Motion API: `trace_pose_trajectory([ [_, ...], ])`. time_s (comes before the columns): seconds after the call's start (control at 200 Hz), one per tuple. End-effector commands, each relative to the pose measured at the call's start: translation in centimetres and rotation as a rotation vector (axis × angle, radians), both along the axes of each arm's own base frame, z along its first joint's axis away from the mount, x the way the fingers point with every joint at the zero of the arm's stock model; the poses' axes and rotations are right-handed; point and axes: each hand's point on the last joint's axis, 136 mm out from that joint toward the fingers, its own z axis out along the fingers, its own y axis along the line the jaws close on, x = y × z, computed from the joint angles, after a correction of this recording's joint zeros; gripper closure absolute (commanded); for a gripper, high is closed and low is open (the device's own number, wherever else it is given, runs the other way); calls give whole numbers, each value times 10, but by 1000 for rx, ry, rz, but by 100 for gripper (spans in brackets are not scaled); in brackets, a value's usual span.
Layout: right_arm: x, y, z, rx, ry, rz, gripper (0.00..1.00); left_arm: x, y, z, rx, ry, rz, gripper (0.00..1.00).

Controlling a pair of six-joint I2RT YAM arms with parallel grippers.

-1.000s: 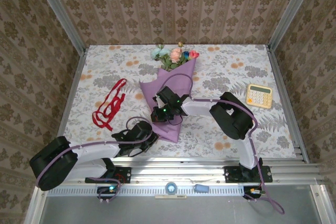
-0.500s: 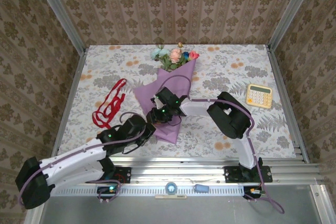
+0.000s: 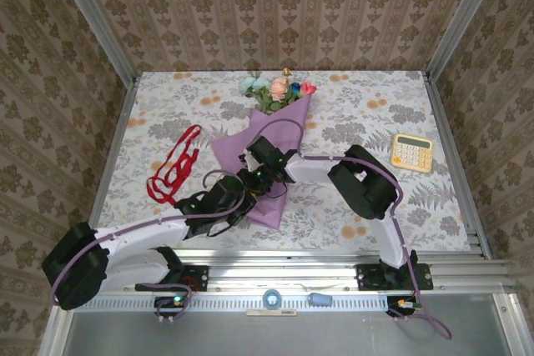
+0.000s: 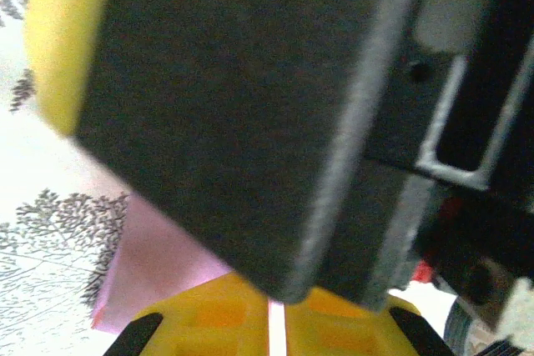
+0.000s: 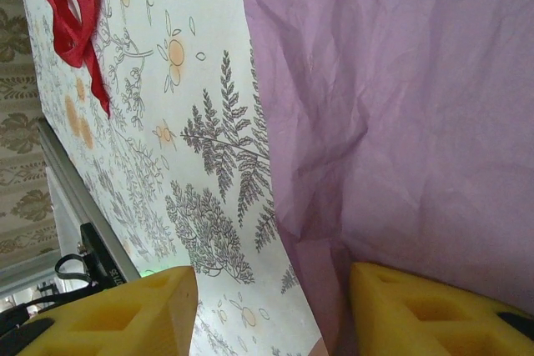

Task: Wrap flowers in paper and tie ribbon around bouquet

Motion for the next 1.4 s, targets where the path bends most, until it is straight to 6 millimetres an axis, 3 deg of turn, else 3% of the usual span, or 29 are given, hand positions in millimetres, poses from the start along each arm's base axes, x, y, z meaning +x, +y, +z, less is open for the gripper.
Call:
trace_pose_trajectory([
  [0.0, -17, -9, -26, -66, 119, 8, 47, 13, -18, 21, -24, -63, -46, 88],
  [0.14, -20, -9, -28, -66, 131, 13, 47, 4, -20, -7, 35, -7, -84, 91],
  [0.25, -20, -9, -27, -64, 140, 18, 47, -7, 3, -36, 164, 40, -77, 93],
  [0.44, -19, -7, -17, -68, 119, 44, 46, -23, 38, -69, 320, 136, -34, 98],
  [0.795, 13, -10, 69, -29, -20, 46, 39, -54, 55, -102, 384, 292, 1, 99],
  [0.92, 30, -37, 96, -25, -67, -25, 37, -54, 55, -102, 375, 296, 5, 100],
  [1.08, 49, -101, 122, 25, -126, -197, 36, -57, 55, -105, 372, 314, 5, 100],
  [1.155, 49, -132, 118, 34, -129, -265, 35, -58, 54, -106, 367, 321, 4, 100],
  [1.23, 43, -157, 102, 30, -106, -315, 36, -58, 55, -107, 366, 323, 6, 100],
  [1.395, 21, -174, 60, 31, -64, -339, 37, -58, 55, -106, 370, 323, 2, 100],
])
